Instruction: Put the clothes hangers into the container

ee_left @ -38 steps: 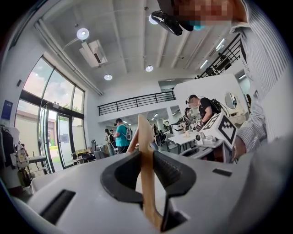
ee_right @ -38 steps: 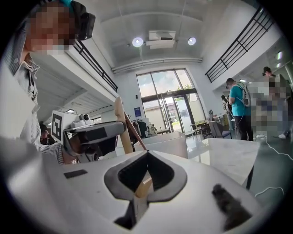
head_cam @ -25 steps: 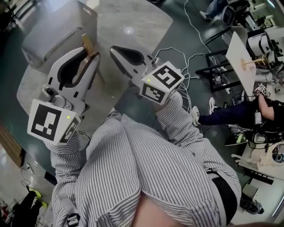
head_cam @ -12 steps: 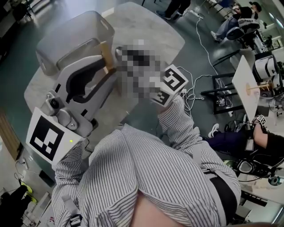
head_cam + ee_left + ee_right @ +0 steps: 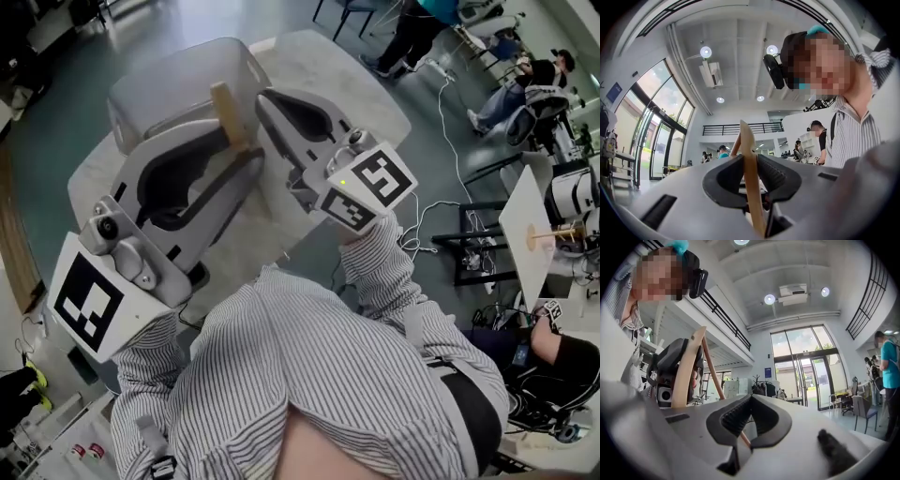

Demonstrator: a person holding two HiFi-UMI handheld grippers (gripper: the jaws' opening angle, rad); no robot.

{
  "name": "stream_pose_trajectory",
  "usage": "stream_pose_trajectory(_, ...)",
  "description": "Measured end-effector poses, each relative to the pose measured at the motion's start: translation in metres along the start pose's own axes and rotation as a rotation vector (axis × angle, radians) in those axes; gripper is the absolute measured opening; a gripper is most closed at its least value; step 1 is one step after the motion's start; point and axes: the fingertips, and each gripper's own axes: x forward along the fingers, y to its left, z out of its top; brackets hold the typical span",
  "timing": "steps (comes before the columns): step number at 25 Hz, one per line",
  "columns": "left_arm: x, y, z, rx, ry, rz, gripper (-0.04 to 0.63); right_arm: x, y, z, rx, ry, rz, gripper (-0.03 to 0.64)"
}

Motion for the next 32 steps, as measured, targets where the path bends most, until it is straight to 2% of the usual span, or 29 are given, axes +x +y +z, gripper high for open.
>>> stream_pose_trajectory(7, -0.014, 0.005, 0.032, -0.008, -0.086, 0.056, 0.097, 0.016, 0.014, 0.007, -0.005, 0.003, 0.102, 0.014)
stream_pose_trajectory(15, 0.001, -0.005, 0.056, 0.046, -0.103, 0.090, 0.097, 0.018, 0.012, 0.035, -0.010, -0.049, 0.156, 0.015)
stream_pose_trajectory(20, 0.004, -0.005, 0.077, 0.193, -0.109, 0.132, 0.095, 0.021, 0.015, 0.041, -0.025, -0.060, 0.184, 0.015)
stream_pose_trajectory(22, 0.006, 0.000, 0.080, 0.227, -0.101, 0.147, 0.095, 0.023, 0.012, 0.041, -0.028, -0.062, 0.186, 0.014)
stream_pose_trajectory(28, 0.008, 0.024, 0.077, 0.232, -0.090, 0.201, 0.095, 0.026, 0.005, 0.044, -0.029, -0.077, 0.176, 0.014)
stream_pose_trajectory(32, 0.006, 0.050, 0.071, 0.209, -0.103, 0.249, 0.095, 0.032, 0.001, 0.044, -0.022, -0.092, 0.168, 0.014)
